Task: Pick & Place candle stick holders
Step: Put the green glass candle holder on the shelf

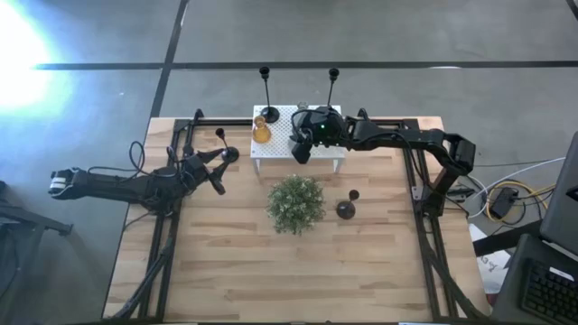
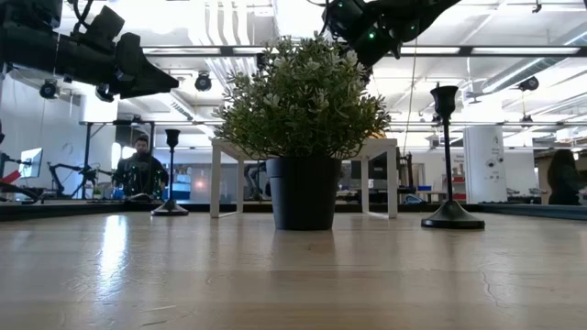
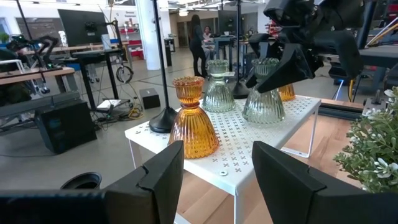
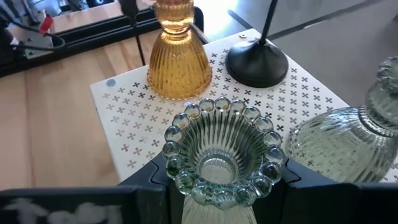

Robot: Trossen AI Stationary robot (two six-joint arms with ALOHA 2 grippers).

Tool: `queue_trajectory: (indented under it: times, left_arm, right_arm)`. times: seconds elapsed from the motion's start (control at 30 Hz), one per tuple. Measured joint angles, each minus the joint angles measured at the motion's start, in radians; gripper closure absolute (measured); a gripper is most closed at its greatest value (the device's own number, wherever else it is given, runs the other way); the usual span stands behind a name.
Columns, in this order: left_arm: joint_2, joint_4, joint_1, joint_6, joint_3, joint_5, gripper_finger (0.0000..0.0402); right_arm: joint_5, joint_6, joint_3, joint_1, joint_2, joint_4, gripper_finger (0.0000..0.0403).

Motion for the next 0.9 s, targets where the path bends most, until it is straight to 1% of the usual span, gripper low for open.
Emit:
queue_trajectory:
  times: [0.37,0.67,0.9]
  left_arm:
    - [0.000,0.000,0.000,0.000,0.000,0.000,0.0206]
    - [0.000,0.000,0.000,0.000,0.000,0.000,0.0206]
    - [0.000,0.000,0.000,0.000,0.000,0.000,0.0206]
  right_arm:
    - [-0.035,-0.049,0.000,-0.015,0.000,0.000,0.0282]
    - [-0.129,-0.084,0.000,-0.024,0.000,0.000,0.0282]
    - [-0.131,-0.090,0.000,-0.030,0.000,-0.006,0.0282]
